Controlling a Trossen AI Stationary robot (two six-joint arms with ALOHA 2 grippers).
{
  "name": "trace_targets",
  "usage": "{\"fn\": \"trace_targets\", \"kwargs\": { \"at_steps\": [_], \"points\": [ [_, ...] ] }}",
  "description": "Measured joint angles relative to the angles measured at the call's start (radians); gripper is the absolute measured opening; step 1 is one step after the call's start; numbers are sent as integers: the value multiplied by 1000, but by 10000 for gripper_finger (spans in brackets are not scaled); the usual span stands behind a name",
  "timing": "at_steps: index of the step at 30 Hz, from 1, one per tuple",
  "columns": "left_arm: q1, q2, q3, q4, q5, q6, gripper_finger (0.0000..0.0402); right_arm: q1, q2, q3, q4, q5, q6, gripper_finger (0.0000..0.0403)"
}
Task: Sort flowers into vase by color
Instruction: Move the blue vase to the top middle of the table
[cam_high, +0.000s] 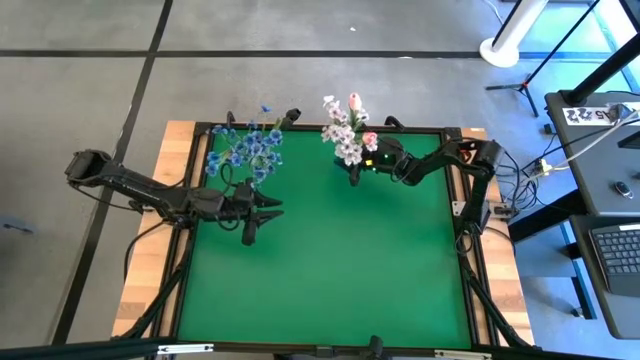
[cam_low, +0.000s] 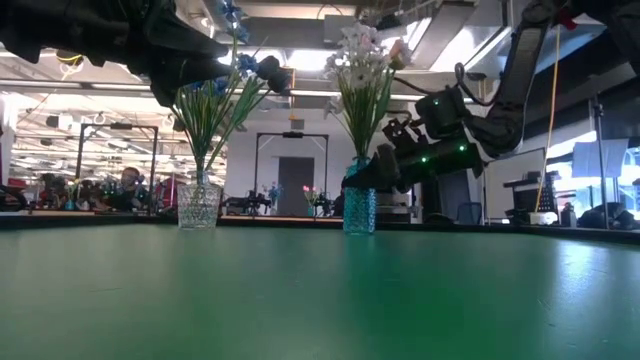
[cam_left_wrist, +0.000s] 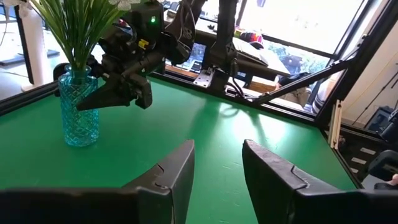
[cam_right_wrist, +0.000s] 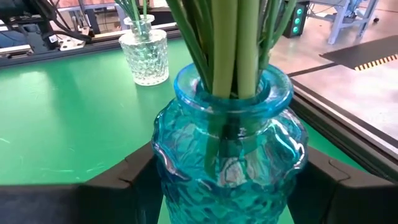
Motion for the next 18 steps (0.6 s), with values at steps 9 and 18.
{"fn": "trace_targets", "kwargs": {
  "at_steps": [9,18],
  "points": [
    [0,0,0,-2,0,-4,131,0,5,-4,37,19,55,367],
    [0,0,0,-29,-1,-30,130,0,5,-4,40,0,64,379]
  ]
}}
